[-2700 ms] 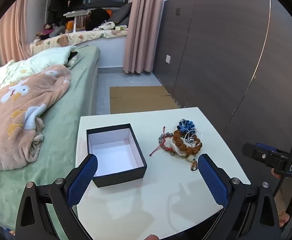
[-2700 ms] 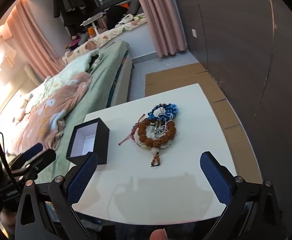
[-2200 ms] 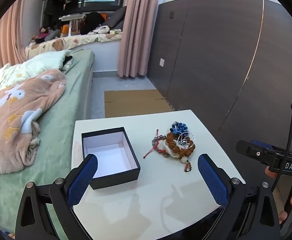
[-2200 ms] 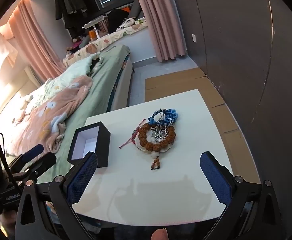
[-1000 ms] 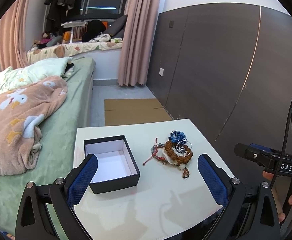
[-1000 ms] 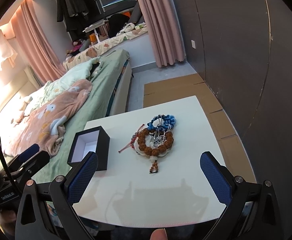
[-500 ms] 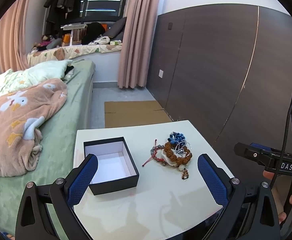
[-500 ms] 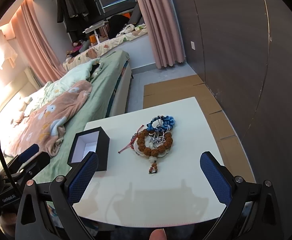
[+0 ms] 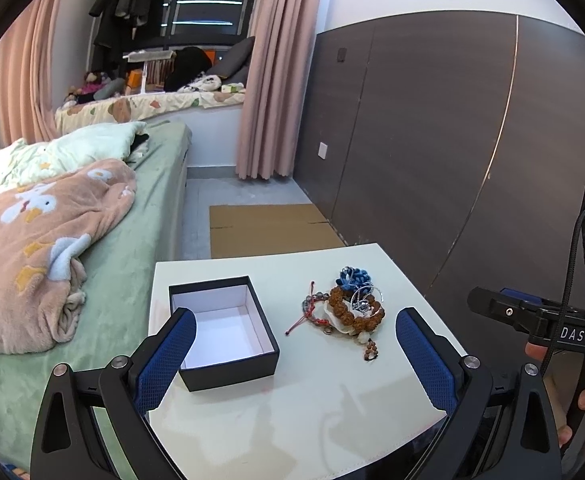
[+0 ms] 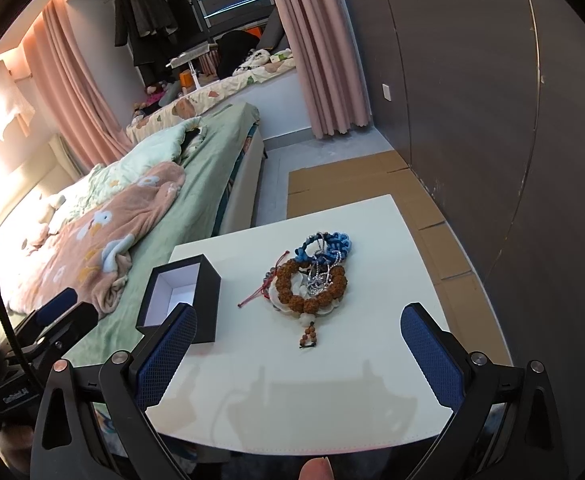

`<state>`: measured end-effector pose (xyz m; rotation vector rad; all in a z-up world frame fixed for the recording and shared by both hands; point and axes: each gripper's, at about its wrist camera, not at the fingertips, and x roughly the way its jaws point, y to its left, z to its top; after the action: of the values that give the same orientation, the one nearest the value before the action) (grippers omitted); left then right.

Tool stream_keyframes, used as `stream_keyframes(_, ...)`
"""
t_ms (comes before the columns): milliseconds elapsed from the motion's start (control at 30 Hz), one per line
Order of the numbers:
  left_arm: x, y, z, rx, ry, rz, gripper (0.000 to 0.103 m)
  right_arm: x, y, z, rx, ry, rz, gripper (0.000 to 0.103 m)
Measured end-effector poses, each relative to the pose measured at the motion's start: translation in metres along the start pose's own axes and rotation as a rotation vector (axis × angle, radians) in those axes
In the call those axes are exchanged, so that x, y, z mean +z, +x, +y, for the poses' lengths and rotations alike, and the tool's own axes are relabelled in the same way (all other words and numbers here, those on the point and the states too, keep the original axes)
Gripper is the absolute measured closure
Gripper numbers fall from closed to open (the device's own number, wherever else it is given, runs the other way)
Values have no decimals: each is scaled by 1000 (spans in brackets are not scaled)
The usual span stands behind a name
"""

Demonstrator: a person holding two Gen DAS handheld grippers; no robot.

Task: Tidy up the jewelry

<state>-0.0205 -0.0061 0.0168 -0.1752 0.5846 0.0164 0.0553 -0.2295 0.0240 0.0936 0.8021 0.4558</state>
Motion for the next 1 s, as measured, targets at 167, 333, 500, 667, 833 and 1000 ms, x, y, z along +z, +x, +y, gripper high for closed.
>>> stream_keyframes(167, 0, 0, 0, 0, -1, -1, 3, -1, 1, 1, -1, -1, 0, 0)
stream_keyframes(333, -1, 3, 0, -2, -5, 1, 3, 0, 0, 0, -4, 2, -2, 0)
stream_keyframes(500, -3, 19, -1, -10, -20, 24, 3, 2, 9, -11, -11, 40, 5, 0)
stream_keyframes(667, 3, 34, -4, -34, -33, 37, 3, 8, 18, -20, -10, 85, 15, 0)
stream_keyframes(833, 6, 57, -7, -59, -46, 64, 12, 10, 28, -29, -51, 138, 27, 0)
stream_keyframes(1000, 5, 86, -11, -105, -73, 129, 25, 13, 45, -46, -41, 233, 67, 5)
